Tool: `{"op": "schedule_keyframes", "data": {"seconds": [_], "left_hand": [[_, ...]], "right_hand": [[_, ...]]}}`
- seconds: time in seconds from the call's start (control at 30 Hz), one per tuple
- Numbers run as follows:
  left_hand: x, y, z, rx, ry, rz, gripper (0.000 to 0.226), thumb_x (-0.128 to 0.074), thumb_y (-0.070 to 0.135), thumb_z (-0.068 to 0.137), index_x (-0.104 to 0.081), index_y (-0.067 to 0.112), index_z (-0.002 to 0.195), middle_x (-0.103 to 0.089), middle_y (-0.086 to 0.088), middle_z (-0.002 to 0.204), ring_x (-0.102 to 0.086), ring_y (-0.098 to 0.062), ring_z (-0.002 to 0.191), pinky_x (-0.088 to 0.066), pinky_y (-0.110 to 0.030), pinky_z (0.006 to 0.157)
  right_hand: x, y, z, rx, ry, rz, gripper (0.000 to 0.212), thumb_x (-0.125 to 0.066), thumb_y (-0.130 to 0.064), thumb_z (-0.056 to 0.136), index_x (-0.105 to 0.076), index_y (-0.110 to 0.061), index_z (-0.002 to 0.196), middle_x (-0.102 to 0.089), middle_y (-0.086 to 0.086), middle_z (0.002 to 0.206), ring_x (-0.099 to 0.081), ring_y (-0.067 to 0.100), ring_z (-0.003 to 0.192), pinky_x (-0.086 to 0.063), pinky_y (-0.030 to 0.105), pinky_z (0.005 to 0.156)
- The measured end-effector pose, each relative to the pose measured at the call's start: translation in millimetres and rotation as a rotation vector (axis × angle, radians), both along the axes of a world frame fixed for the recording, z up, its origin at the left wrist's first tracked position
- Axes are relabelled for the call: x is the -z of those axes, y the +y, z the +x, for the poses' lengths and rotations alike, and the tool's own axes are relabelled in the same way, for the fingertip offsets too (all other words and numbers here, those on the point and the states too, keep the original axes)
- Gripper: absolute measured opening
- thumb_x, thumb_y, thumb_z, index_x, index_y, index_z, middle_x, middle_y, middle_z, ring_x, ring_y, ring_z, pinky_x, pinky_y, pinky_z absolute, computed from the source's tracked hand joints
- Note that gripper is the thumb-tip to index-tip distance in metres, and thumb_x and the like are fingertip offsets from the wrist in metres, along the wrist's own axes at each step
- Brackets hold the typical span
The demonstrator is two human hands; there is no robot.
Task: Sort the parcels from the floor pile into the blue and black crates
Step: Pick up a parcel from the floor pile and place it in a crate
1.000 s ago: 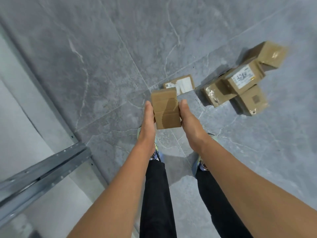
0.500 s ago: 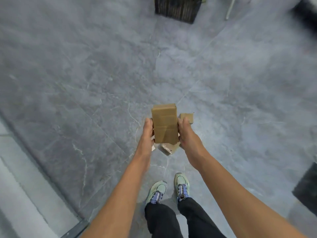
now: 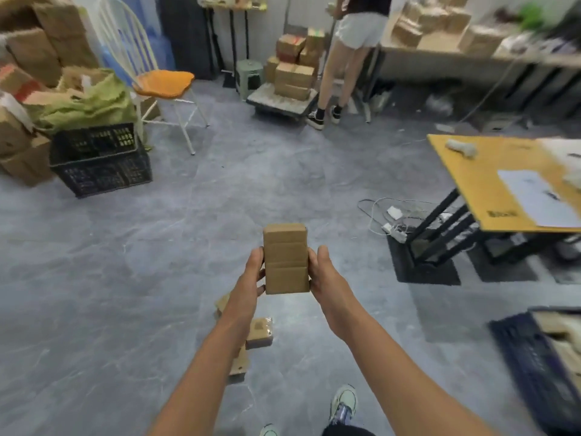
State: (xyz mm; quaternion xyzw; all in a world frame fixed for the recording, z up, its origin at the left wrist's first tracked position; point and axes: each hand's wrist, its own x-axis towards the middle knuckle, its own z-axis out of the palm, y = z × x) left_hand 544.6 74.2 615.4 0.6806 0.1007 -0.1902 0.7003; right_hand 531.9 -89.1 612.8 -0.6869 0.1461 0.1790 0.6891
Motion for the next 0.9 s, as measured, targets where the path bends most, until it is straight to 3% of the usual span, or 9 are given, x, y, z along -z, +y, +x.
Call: {"op": "schedule_keyframes", "data": {"seconds": [0.07, 0.2, 0.4, 0.5, 0.63, 0.8, 0.9], "left_hand": [[-13, -33, -2, 0.114, -0.018, -0.005, 0.034, -0.027, 0.072, 0.095, -0.059, 0.069, 0.106, -0.062, 0.039, 0.116, -0.055, 0.015, 0.112, -0.041, -0.019, 0.089], [-26, -102, -12, 0.325, -0.07, 0.013, 0.043, -0.028, 0.071, 0.098, -0.057, 0.061, 0.129, -0.063, 0.037, 0.122, -0.055, 0.01, 0.12, -0.042, -0.032, 0.105], [-45, -217, -48, 0.604, -0.097, 0.004, 0.049, -0.028, 0.069, 0.1, -0.056, 0.052, 0.137, -0.06, 0.028, 0.132, -0.056, -0.001, 0.126, -0.044, -0.036, 0.107], [-51, -275, -71, 0.716, -0.103, 0.015, 0.056, -0.033, 0.082, 0.093, -0.056, 0.055, 0.136, -0.059, 0.021, 0.139, -0.054, -0.007, 0.13, -0.042, -0.044, 0.114], [-57, -355, -108, 0.838, -0.103, 0.043, 0.065, -0.037, 0.085, 0.087, -0.051, 0.052, 0.141, -0.054, 0.012, 0.147, -0.053, -0.01, 0.131, -0.04, -0.05, 0.116], [-59, -450, -163, 0.986, -0.116, 0.056, 0.073, -0.039, 0.084, 0.079, -0.049, 0.052, 0.144, -0.053, 0.015, 0.147, -0.053, -0.007, 0.13, -0.043, -0.045, 0.108], [-58, -501, -199, 1.073, -0.124, 0.059, 0.074, -0.038, 0.085, 0.079, -0.049, 0.053, 0.144, -0.055, 0.015, 0.145, -0.053, -0.008, 0.13, -0.045, -0.043, 0.104]], "right_hand": [[-12, -32, -16, 0.1, -0.015, -0.009, 0.061, -0.014, -0.075, 0.102, -0.067, -0.055, 0.124, -0.067, -0.023, 0.134, -0.057, 0.004, 0.131, -0.03, 0.044, 0.123], [-29, -96, -56, 0.295, -0.038, -0.02, 0.056, -0.014, -0.076, 0.101, -0.067, -0.065, 0.117, -0.066, -0.027, 0.134, -0.054, 0.0, 0.133, -0.028, 0.045, 0.125], [-40, -191, -132, 0.576, -0.044, 0.003, 0.05, -0.018, -0.075, 0.101, -0.068, -0.071, 0.101, -0.064, -0.04, 0.121, -0.052, -0.016, 0.122, -0.032, 0.032, 0.117], [-44, -241, -171, 0.686, -0.028, 0.027, 0.043, -0.02, -0.072, 0.102, -0.062, -0.064, 0.109, -0.06, -0.04, 0.119, -0.051, -0.013, 0.123, -0.033, 0.027, 0.11], [-47, -306, -226, 0.813, -0.011, 0.038, 0.036, -0.022, -0.073, 0.101, -0.05, -0.061, 0.121, -0.051, -0.025, 0.134, -0.042, 0.001, 0.132, -0.03, 0.031, 0.119], [-42, -381, -302, 0.965, -0.045, 0.115, 0.047, -0.024, -0.07, 0.104, -0.049, -0.051, 0.139, -0.055, -0.029, 0.128, -0.05, -0.009, 0.121, -0.033, 0.024, 0.112], [-35, -421, -346, 1.049, -0.065, 0.125, 0.047, -0.027, -0.07, 0.103, -0.056, -0.05, 0.134, -0.059, -0.029, 0.132, -0.051, -0.015, 0.118, -0.036, 0.023, 0.112]]}}
